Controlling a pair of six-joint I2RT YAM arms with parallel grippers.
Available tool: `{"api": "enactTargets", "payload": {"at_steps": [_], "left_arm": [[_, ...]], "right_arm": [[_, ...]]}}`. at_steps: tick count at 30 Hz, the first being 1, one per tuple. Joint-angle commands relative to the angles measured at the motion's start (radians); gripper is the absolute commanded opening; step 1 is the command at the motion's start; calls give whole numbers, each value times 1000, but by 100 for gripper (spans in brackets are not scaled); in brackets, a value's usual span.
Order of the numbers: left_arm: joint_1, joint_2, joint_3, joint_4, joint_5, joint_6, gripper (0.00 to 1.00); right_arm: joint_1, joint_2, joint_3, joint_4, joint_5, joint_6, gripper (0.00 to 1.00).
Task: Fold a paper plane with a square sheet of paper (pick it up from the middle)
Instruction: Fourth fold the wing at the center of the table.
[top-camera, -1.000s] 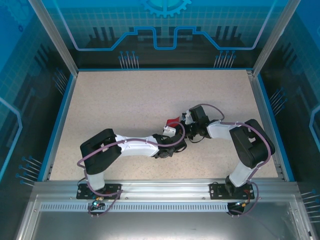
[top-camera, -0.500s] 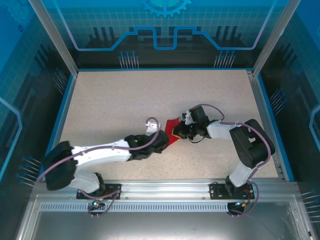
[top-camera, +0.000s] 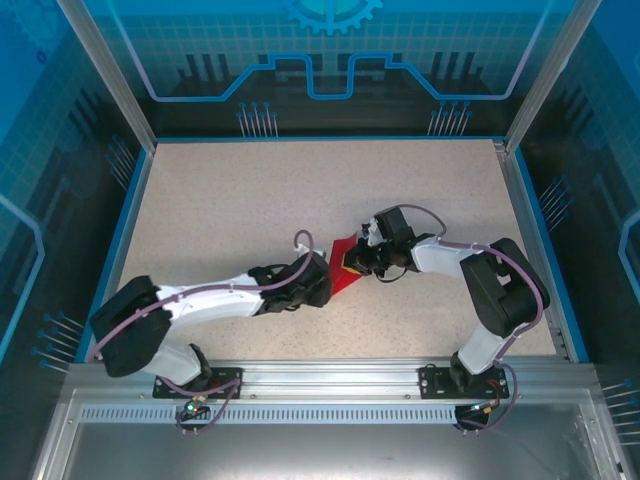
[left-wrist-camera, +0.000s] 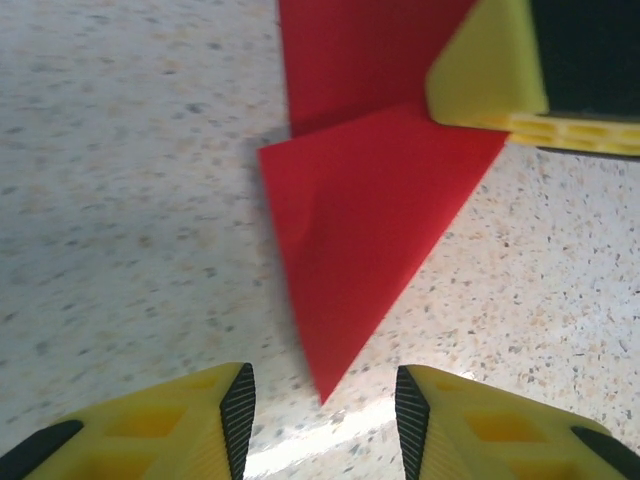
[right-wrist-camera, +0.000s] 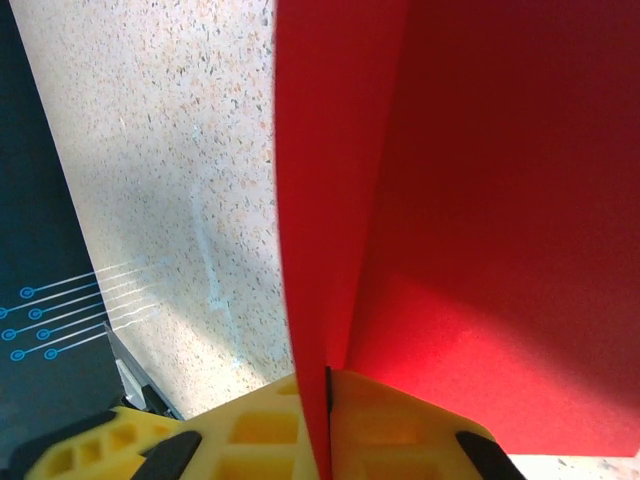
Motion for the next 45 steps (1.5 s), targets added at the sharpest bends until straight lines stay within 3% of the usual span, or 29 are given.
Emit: {"api": "enactTargets", "payload": {"at_steps": [1,10,16,40,45], "left_arm": [[-33,88,99,4,-20,56,43],[-106,265,215,-116,-272,-20,38],[-137,301,238,-158,-367,-60,34],[-141,344,255,-155,-367,-53,22],[-142,342,271,-170,-369,-54,24]], "right_arm": [[18,-14,22,-39,-8,16,7],[21,-21,23,-40,-3,19,7],[21,-22,22,-38,-3,18,7],[22,-18,21,-26,-11,14,7],[22,-13,21,-23,-14,15,7]]}}
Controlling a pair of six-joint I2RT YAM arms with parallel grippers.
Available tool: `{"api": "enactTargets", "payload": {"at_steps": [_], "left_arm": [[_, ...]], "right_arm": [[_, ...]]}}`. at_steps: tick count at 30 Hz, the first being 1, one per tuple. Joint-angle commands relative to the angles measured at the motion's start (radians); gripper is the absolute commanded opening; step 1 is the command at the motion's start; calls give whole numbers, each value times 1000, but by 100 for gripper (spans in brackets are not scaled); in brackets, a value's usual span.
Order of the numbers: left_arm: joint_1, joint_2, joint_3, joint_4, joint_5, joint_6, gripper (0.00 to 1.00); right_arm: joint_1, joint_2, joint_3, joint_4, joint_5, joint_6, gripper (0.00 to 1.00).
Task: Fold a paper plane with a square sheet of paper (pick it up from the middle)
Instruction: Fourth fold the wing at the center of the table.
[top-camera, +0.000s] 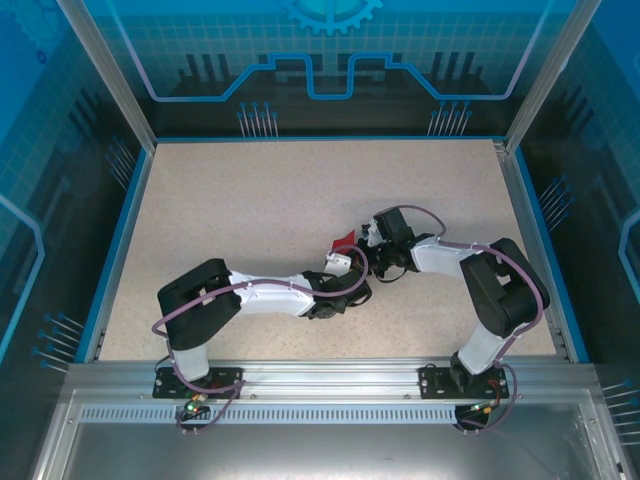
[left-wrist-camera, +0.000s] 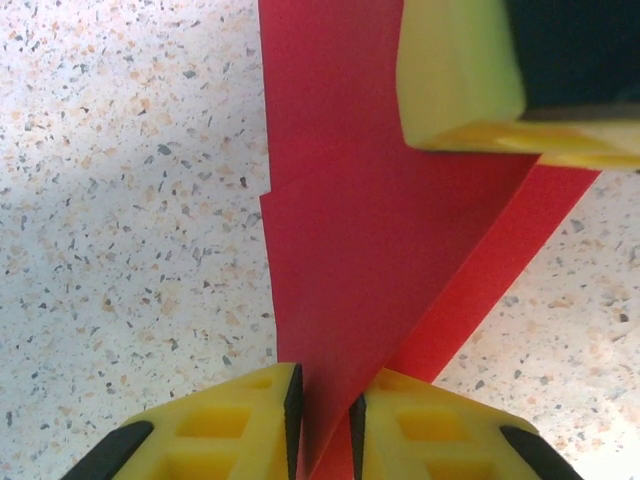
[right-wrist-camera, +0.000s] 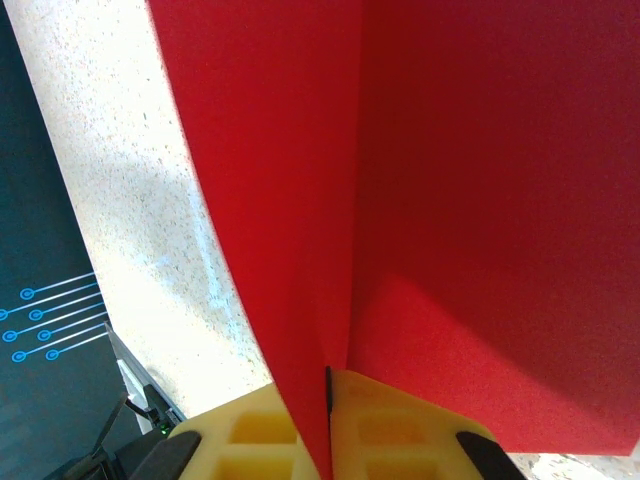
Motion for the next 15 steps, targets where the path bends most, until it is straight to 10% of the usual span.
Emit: {"api": "enactTargets", "payload": {"at_steps": [1,15], "left_arm": [[-4,10,38,-33,-30,-11,26],[-4,-7,24,-31,-23,-27,20]], "right_arm": [[18,-12,18,-16,-13,4,7],[19,-6,20,-12,-14,4,7]]}}
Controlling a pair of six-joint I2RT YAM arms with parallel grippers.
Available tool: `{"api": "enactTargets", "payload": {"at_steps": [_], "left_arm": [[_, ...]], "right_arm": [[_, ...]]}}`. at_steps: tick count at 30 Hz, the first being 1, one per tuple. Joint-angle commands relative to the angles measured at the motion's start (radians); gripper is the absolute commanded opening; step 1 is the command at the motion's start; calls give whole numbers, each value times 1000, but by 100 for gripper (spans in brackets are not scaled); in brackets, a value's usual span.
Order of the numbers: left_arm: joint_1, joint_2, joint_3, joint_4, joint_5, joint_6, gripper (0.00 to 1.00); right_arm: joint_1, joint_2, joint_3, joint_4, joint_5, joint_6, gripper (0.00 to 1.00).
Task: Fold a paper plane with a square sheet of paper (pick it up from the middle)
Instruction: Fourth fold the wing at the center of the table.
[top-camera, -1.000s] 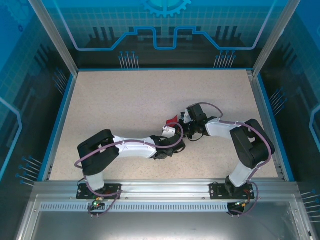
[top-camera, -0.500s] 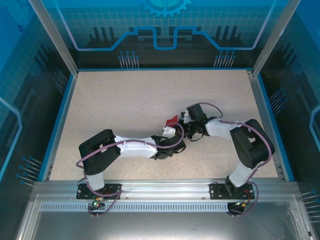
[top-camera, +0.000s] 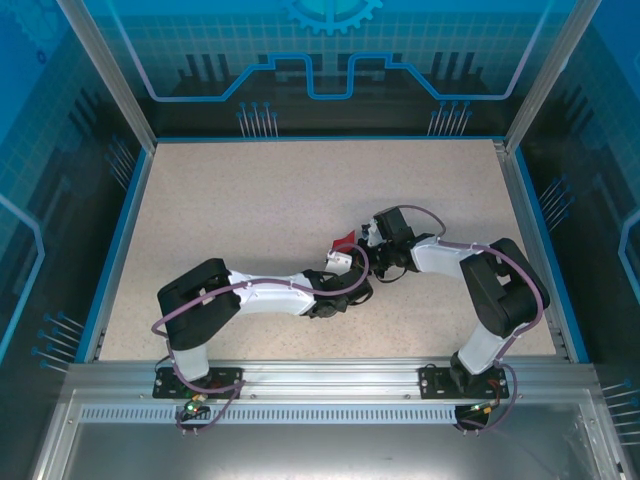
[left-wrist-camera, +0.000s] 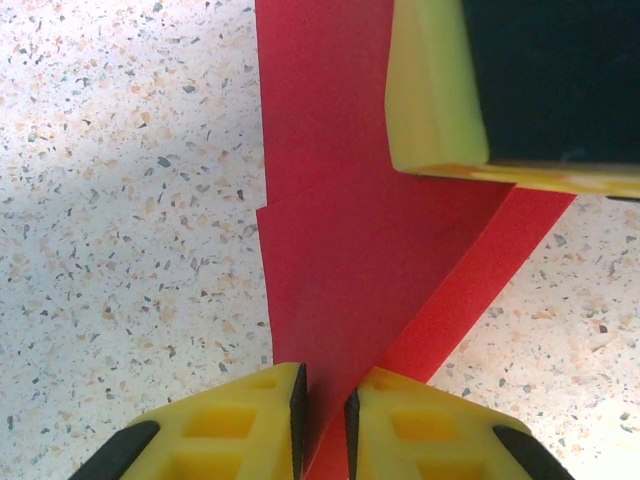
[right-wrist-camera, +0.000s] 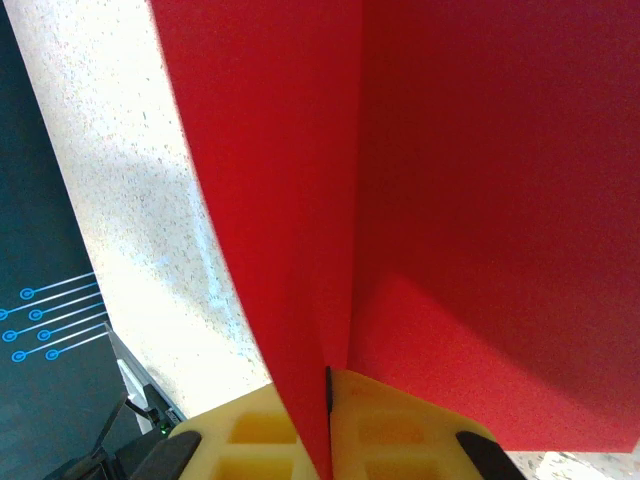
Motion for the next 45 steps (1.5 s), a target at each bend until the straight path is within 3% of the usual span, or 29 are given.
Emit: {"api": "enactTargets", "payload": {"at_steps": [1,18,25,31,36,38,45], "left_arm": [[-4,-8,14,-25,-20,-23,20],[23,-38,-47,48,84,-42,10],[67,-79,-124,152,203,-61,9],[130,-148,-202,267,348,-38,9],[185,-168,-256,364,492,-31,9],[209,-170,-281,411,555,-35,9],[271,-159,-349,520,680,-68,8]], "right_arm": [[18,-6,21,-13,-14,2,7],[18,-11,28,-25,-18,-13,11],[-3,-81,34,-103,13,-69,23],[-72,-209,2,-171,27,-126,43],[-100,-306,-44,-191,36,-152,47],[-100,-333,-68,-180,30,-154,47],[-67,-337,-127,-96,4,-133,29]]}}
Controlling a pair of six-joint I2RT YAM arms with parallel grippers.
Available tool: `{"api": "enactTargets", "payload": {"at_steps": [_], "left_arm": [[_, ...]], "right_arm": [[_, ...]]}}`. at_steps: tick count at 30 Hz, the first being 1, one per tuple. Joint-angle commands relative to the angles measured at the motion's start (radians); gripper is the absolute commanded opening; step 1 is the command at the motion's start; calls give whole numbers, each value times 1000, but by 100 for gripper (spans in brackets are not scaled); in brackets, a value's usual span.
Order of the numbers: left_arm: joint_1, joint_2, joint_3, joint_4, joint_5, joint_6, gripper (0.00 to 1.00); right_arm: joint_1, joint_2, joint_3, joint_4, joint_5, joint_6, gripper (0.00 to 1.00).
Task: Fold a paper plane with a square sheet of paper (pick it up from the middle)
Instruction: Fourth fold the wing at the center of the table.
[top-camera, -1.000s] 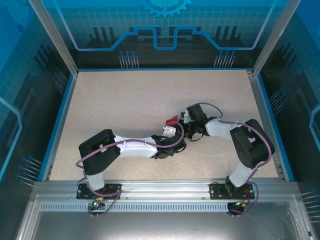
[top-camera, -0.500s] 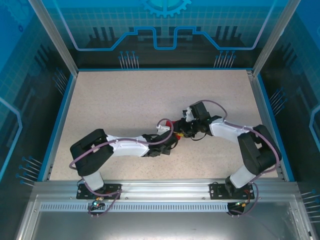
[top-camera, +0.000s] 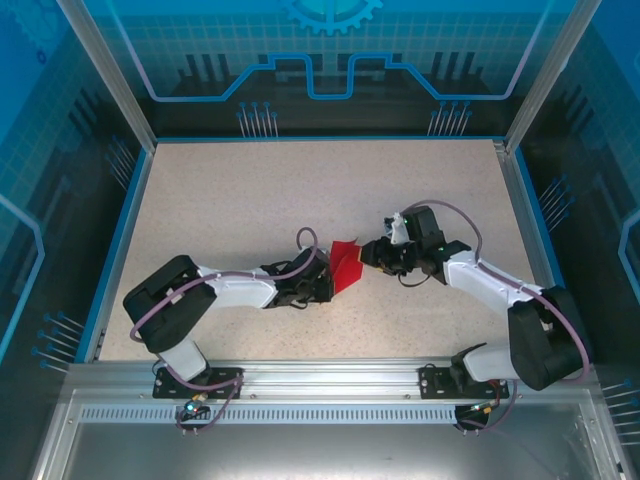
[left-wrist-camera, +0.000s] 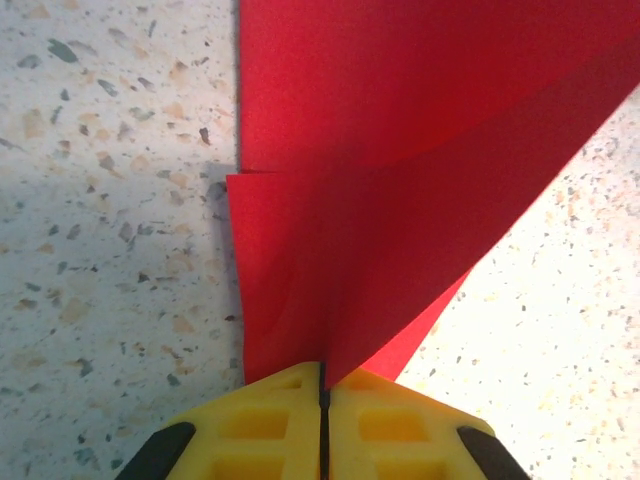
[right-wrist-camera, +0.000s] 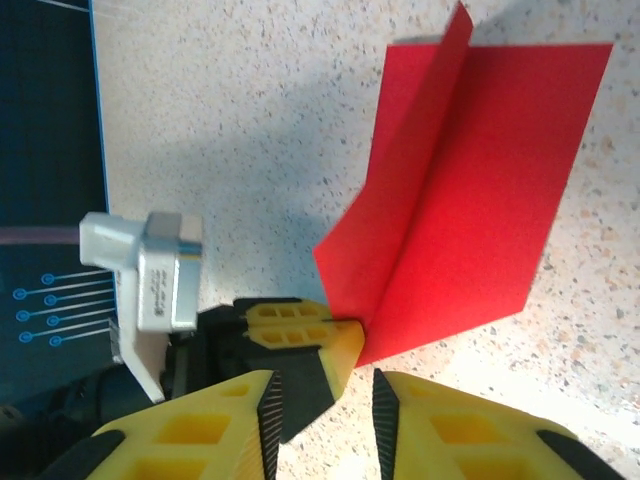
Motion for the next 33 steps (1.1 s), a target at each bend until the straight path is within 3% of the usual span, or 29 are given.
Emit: {"api": "enactTargets", "payload": {"at_steps": [1,10,20,33], "left_arm": [[26,-11,-45,90,127,-21,8],[83,-13,-75,151,247,-24,8],[130,9,-85,189,328,-26,8],[145,25,-93,188,334,-40,10]], "right_arm": [[29,13,-20,46,-23,4,27],[128,191,7,237,-54,84,13],[144,353,77,354,-89,141,11],[137,436,100,331,-16,155,10]]}}
